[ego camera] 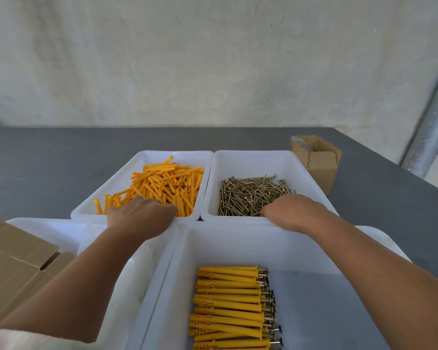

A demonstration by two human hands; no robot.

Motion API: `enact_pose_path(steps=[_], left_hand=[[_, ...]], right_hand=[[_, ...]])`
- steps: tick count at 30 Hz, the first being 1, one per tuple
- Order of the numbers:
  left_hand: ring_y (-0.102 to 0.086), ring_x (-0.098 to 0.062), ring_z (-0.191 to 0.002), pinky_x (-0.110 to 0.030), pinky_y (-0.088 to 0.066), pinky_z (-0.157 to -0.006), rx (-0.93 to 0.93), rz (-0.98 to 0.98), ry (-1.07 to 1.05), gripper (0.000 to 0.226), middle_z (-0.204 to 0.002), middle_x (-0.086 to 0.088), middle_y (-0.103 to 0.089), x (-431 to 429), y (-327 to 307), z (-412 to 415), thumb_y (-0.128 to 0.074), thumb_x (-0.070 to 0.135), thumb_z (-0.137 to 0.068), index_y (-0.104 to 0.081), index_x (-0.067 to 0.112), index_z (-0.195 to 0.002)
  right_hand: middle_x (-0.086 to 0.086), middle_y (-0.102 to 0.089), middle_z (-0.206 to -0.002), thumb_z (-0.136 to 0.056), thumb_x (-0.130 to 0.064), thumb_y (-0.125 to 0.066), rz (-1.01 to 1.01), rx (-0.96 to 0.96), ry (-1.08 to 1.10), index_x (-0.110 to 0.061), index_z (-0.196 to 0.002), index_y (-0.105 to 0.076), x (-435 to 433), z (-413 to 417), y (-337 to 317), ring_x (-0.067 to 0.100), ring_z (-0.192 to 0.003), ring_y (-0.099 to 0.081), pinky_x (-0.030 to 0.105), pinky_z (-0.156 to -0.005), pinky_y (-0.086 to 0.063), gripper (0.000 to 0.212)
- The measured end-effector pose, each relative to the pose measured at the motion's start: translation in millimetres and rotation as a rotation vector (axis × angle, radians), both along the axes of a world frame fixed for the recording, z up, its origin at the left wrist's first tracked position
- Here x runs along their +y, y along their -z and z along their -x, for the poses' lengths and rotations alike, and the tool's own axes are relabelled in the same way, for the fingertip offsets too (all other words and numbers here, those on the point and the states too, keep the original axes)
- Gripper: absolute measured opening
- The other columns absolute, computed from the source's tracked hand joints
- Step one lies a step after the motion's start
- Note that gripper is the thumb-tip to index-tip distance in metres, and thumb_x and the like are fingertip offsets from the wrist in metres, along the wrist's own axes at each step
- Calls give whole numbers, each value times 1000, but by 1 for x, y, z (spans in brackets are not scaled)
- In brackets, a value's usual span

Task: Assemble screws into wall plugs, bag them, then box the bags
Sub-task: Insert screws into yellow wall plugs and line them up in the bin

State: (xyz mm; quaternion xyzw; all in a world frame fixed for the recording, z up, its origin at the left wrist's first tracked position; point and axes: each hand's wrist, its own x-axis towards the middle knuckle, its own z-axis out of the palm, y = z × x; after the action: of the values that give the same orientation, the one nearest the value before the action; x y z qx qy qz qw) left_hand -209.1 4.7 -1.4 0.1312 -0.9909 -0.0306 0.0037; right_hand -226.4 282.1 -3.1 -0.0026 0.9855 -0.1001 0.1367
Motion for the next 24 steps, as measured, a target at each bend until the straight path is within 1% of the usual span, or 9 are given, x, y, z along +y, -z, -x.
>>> enact_pose_path(steps=[2,5,7,11,14,16,19,22,24], left_hand=[[-42,-19,-88,-39,-29,-80,14,-1,-11,43,-112,1,-52,0,0,0,-32,57,-88,-65,31,-98],[-45,-17,-78,-38,-35,-80,56,-8,-28,42,-93,2,-49,1,0,-1,-35,54,-86,-63,24,-79],[-46,-18,-76,-37,-38,-79,74,-22,-47,41,-86,2,-46,2,0,-2,-38,53,-86,-60,21,-73],[-50,-20,-77,-36,-41,-77,103,-34,-62,36,-89,0,-47,4,-2,-4,-44,49,-85,-59,20,-71],[-52,-20,-70,-30,-41,-64,196,-85,-31,30,-83,-3,-49,7,-4,-3,-52,36,-84,-63,13,-67],[-54,-22,-71,-29,-41,-58,282,-128,27,22,-83,-6,-54,10,-5,-3,-58,24,-82,-69,9,-71],[-56,-22,-86,-27,-40,-63,381,-187,118,14,-87,-8,-64,13,-4,-4,-60,12,-80,-73,12,-75],[-50,-19,-87,-26,-34,-67,436,-253,130,15,-93,-4,-57,13,-3,-5,-64,10,-79,-72,17,-90],[-47,-20,-86,-28,-35,-70,454,-315,86,29,-99,-4,-49,14,-3,-6,-68,10,-77,-64,16,-105]], right_hand=[[0,-60,-85,-72,-40,-36,37,39,54,-20,-79,-61,1,-1,1,19,-79,-57,35,-70,-44,32],[0,-61,-81,-72,-38,-42,98,87,134,-20,-74,-58,2,-3,2,18,-76,-58,31,-58,-35,24],[0,-58,-78,-70,-37,-41,105,87,122,-20,-69,-53,2,-3,2,19,-74,-56,31,-57,-33,21],[-1,-53,-73,-66,-35,-40,124,105,97,-20,-64,-46,2,-3,3,20,-70,-53,32,-56,-31,16],[0,-58,-76,-72,-35,-44,123,159,102,-19,-67,-52,3,-2,5,19,-72,-57,31,-55,-32,19],[0,-59,-75,-76,-37,-47,119,202,106,-18,-66,-53,3,-2,6,19,-72,-58,30,-55,-32,23],[-1,-60,-74,-81,-41,-50,119,249,103,-18,-65,-56,4,-2,7,18,-71,-58,29,-54,-33,29],[-2,-57,-69,-82,-42,-51,129,281,104,-18,-62,-52,5,-3,7,17,-65,-56,28,-53,-32,32],[-2,-54,-66,-82,-44,-52,135,305,107,-18,-60,-50,5,-4,7,16,-62,-54,27,-51,-31,34]])
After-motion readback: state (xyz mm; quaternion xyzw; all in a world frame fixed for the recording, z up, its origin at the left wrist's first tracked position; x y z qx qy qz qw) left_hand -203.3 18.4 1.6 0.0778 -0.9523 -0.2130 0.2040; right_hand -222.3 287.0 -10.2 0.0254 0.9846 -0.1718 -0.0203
